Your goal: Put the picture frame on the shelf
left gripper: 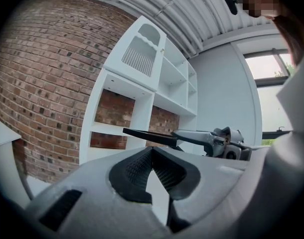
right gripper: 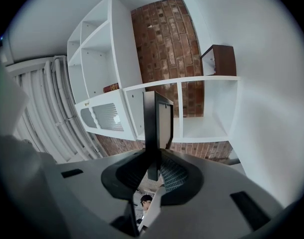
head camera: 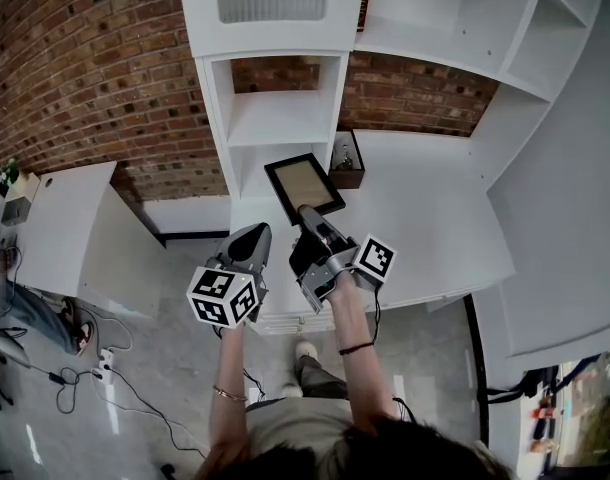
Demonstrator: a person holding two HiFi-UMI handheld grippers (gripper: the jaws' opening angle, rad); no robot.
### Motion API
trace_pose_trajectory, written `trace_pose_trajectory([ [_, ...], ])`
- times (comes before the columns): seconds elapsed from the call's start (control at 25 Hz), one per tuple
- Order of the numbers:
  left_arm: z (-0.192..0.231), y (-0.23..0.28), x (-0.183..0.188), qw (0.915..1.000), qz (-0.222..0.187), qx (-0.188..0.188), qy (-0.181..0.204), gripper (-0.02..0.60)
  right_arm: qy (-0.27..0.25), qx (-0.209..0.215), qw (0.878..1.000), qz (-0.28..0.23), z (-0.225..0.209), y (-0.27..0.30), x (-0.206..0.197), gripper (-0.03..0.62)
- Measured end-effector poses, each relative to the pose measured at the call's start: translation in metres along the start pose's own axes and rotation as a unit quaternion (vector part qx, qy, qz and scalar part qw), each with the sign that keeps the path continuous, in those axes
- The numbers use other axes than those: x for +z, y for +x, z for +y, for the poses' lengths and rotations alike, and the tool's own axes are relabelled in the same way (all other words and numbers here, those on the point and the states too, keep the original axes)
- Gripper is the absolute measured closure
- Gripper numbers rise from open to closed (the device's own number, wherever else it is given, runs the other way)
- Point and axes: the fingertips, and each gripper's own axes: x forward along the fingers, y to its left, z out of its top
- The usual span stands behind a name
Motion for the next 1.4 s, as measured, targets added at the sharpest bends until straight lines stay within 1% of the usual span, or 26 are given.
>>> trace_pose_trajectory([
  [0.24, 0.016, 0.027, 0.006, 0.9998, -0.007, 0.018, -0.002, 0.571, 0.002, 0.0, 1.0, 0.014, -0.008, 0.023, 0.023, 0.523],
  [0.68, 0.03, 0.071, 0.014, 0.999, -0.015, 0.041, 0.0, 0.571, 0.008, 0.005, 0.999, 0.045, -0.02, 0.06, 0.06, 0.523],
  [1.0, 0.047, 0.084, 0.021, 0.9979, -0.024, 0.06, 0.002, 0.571, 0.005, 0.011, 0.998, 0.066, -0.023, 0.086, 0.069, 0.523],
  [1.4, 0.067, 0.101, 0.033, 0.9977, -0.025, 0.062, 0.008, 0.571, 0.007, 0.018, 0.997, 0.072, -0.023, 0.116, 0.078, 0.523],
])
